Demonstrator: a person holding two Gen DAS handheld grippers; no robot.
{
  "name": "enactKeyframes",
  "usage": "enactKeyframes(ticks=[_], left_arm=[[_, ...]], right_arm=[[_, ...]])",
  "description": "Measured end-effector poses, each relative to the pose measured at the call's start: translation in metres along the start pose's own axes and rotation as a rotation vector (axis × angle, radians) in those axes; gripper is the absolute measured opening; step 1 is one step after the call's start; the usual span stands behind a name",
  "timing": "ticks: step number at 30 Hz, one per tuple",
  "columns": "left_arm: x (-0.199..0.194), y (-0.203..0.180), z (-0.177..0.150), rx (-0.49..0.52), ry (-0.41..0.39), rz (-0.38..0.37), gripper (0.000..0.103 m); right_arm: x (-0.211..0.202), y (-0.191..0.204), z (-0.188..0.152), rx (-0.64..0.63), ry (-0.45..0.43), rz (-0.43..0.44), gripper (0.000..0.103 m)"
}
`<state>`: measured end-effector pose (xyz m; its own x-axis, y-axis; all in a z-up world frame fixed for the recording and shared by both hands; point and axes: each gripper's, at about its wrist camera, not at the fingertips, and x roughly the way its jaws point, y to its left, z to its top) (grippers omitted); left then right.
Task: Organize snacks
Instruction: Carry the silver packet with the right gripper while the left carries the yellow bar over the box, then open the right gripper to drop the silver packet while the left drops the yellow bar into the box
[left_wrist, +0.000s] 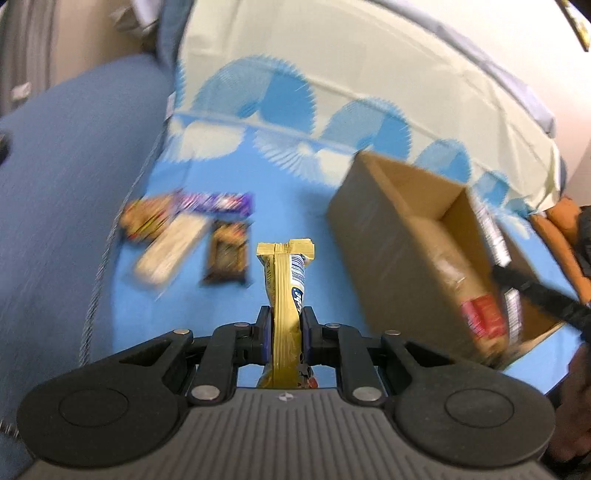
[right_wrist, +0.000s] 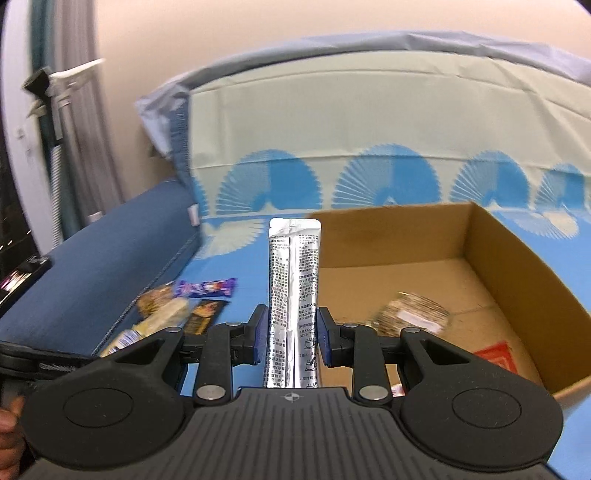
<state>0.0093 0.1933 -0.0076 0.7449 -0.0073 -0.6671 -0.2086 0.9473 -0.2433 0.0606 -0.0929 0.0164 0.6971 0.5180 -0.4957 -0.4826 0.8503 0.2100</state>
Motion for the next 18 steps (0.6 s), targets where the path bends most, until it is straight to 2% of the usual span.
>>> enactKeyframes(ticks=[8,15,16,17,18], left_arm=[[0.004,-0.082,0.053,0.081,-0.063,-0.109,0.017],[0.007,-0.155,0.085,0.165,-0.112,-0.219,0.017],[0.007,-0.163,0.089,0.169,-0.111,-0.227,0.019],[0.007,-0.169,0.092,0.169,-0.106,-0.241,0.027],[0.007,-0.172,0.093,0.168,-0.106,-0.254,0.042]], right_arm=[[0.007,-0.031,0.005,0.120,0.012,-0.106,0.029],[0.003,-0.047,0.005,0.162,-0.006,-0.158,0.030],[0.003,-0.049,0.005,0.166,-0.009,-0.166,0.032],[0.002,-0.050,0.005,0.168,-0.014,-0.188,0.034],[0.001,-0.050,0.005,0.168,-0.017,-0.207,0.049]])
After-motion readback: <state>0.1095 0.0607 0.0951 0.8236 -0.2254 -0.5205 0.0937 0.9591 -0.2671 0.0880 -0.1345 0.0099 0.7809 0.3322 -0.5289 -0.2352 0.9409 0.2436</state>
